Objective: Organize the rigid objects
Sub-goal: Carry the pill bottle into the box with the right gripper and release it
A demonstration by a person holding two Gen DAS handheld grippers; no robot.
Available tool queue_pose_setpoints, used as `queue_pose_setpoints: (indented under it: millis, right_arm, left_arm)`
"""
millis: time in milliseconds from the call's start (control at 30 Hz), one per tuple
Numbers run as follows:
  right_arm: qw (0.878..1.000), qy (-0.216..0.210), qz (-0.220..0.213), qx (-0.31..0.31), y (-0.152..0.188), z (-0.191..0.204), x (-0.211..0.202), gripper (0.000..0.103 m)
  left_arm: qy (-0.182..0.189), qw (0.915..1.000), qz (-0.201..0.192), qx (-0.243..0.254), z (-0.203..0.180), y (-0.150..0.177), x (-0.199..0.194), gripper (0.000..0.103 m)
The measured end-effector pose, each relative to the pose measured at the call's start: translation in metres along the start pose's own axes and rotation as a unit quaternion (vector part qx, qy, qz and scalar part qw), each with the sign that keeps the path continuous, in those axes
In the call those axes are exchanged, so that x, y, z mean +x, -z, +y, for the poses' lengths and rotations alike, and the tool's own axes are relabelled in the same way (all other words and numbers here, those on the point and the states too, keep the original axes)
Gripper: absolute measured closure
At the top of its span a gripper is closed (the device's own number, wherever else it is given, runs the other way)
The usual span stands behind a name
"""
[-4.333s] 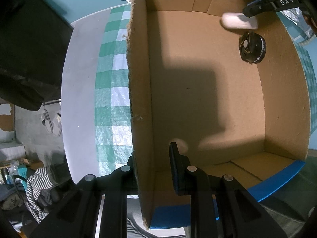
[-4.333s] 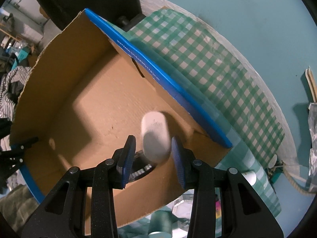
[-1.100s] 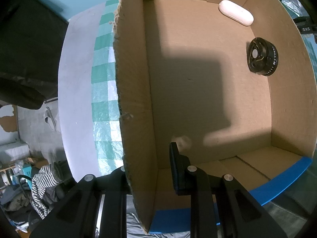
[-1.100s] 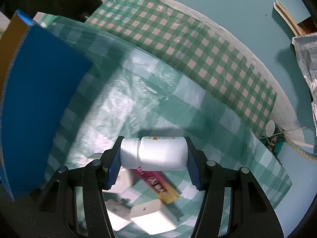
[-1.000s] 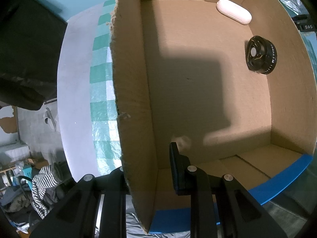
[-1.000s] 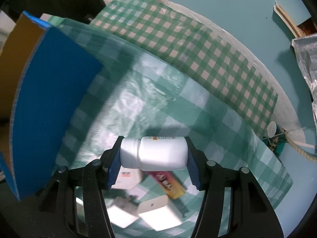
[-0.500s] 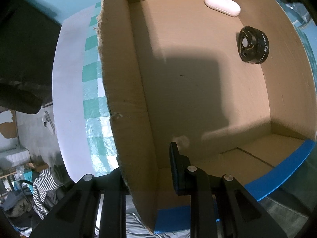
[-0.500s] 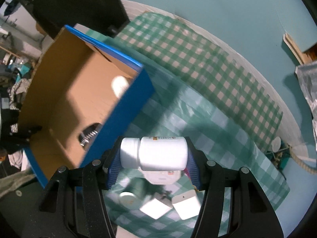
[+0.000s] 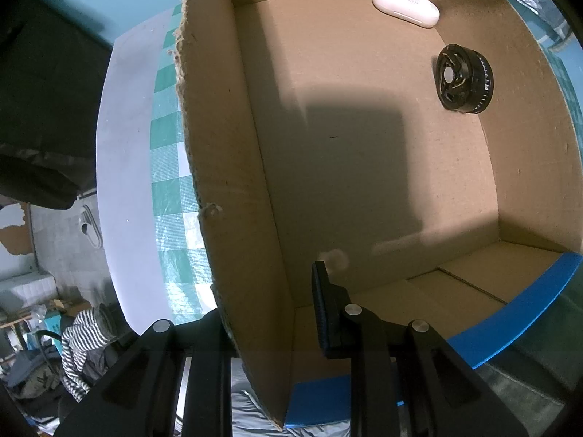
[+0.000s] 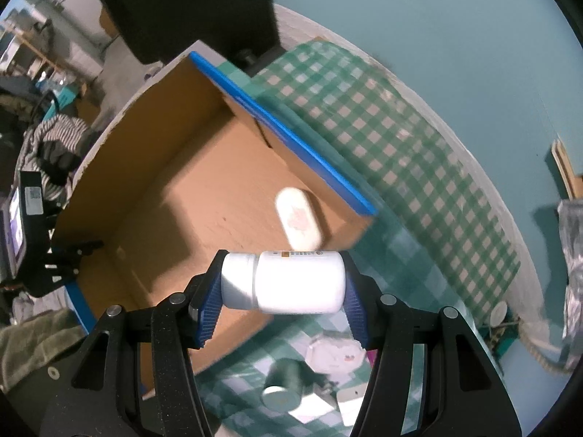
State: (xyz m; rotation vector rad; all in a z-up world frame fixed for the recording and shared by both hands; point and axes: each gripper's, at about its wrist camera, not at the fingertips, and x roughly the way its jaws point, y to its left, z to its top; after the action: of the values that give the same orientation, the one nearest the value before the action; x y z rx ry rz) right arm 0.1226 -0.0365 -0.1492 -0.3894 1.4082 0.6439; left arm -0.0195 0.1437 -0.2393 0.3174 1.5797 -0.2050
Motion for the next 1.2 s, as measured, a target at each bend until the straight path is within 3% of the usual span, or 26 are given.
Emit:
queue_pose_setpoints:
  millis: [567, 1200]
  right_arm:
    - [0.998, 0.02, 0.043, -0.035, -0.014, 0.032, 0.055, 0.045]
    - [0.999, 0.03, 0.029, -0.031, -0.012, 0.033, 0.054, 0.045]
  left_arm:
    - [0.0, 1.0, 0.001, 0.001, 0.001, 0.0, 0.001, 0.082]
    - [0.0, 1.0, 0.004, 0.0, 0.001, 0.001, 0.0, 0.082]
